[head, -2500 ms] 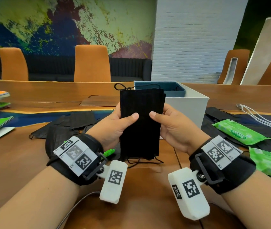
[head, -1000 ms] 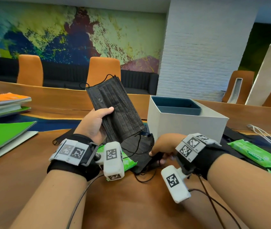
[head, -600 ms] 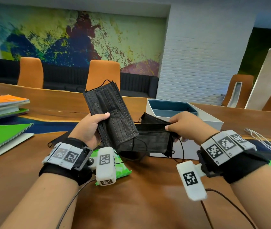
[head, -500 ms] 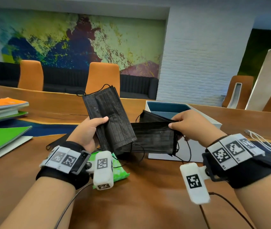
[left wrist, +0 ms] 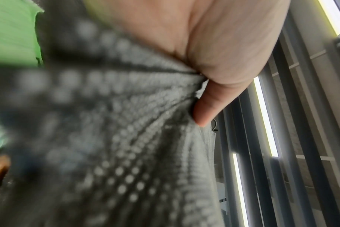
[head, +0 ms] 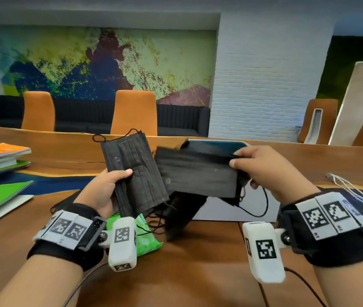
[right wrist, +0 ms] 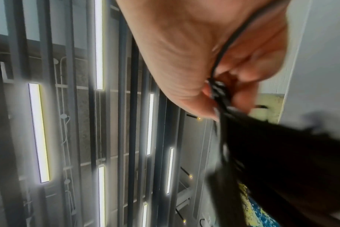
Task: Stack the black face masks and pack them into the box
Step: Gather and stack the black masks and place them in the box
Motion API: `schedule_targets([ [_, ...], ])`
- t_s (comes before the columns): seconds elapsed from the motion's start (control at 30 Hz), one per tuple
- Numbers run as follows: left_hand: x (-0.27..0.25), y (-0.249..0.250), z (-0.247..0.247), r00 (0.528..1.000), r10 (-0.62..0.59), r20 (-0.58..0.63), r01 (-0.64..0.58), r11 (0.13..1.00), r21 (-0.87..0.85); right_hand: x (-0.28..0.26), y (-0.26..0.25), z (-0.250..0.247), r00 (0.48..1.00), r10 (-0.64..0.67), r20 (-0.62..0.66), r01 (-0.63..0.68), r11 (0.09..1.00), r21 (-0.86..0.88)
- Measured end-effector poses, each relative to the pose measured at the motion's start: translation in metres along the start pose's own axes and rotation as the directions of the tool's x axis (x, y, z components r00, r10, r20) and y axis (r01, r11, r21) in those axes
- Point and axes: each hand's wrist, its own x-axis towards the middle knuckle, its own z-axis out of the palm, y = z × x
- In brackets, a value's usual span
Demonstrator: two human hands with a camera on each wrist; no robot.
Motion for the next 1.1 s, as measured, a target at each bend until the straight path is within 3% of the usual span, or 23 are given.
schedule_targets([
  [0.1, 0.004, 0.004, -0.008, 0.999, -0.004, -0.033, 0.003, 0.999, -0.038, -0.001, -0.002, 0.003, 0.989, 0.056, 0.140, -0.027, 0.979, -0.201],
  [0.2, 0.005, 0.008, -0.015, 0.999, -0.031, -0.034, 0.029, 0.998, -0.055, 0.000, -0.002, -0.002, 0.992, 0.048, 0.119, -0.013, 0.962, -0.273],
  [0.33, 0.003, 0.008, -0.010, 0.999, -0.040, -0.035, 0.038, 0.998, -0.048, 0.000, 0.001, -0.009, 0.992, 0.047, 0.116, -0.019, 0.972, -0.232],
  [0.47, 0.002, 0.005, -0.006, 0.999, -0.019, -0.041, 0.018, 0.999, -0.029, -0.002, 0.002, -0.022, 0.998, -0.062, 0.016, 0.064, 0.985, -0.159],
  [0.63, 0.002, 0.004, -0.005, 0.999, -0.014, -0.030, 0.013, 1.000, -0.018, -0.003, 0.001, -0.031, 0.966, -0.173, -0.192, 0.194, 0.976, 0.099],
  [0.7, 0.002, 0.003, -0.004, 0.999, -0.013, -0.031, 0.013, 1.000, -0.010, -0.003, 0.000, -0.031, 0.951, -0.201, -0.235, 0.231, 0.967, 0.107],
  [0.9, 0.000, 0.005, -0.002, 0.999, 0.004, -0.032, -0.003, 1.000, 0.005, 0.003, 0.006, -0.024, 0.938, -0.279, -0.208, 0.283, 0.959, -0.011],
  [1.1, 0.000, 0.005, -0.002, 0.999, -0.007, -0.032, 0.008, 1.000, 0.005, 0.004, 0.007, -0.027, 0.845, -0.254, -0.470, 0.342, 0.933, 0.112],
])
